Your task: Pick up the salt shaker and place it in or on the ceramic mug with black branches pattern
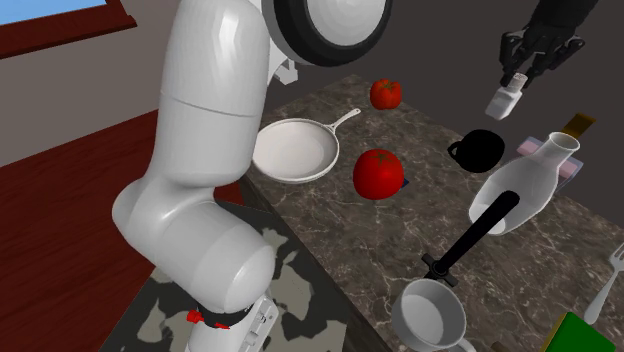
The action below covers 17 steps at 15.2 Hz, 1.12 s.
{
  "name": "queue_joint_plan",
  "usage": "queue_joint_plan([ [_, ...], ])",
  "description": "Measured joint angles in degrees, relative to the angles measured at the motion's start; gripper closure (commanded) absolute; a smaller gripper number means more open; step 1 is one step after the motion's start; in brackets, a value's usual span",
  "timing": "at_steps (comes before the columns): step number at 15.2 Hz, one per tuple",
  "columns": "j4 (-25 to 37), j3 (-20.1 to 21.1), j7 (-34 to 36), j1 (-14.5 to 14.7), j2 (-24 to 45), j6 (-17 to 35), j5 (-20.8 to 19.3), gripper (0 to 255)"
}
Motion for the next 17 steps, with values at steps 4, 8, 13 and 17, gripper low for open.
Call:
queue_joint_plan([
  [4,-4.4,-0.1,-0.4,1.4,-0.6,3.5,-0.3,255],
  [8,-8.1,-0.2,-0.6,2.5,-0.9,6.8,-0.4,255],
  [13,-11.6,-0.1,-1.1,3.3,-0.8,10.1,-0.2,255],
  [17,-12.0,-0.1,-1.1,3.4,-0.9,10.4,-0.2,255],
])
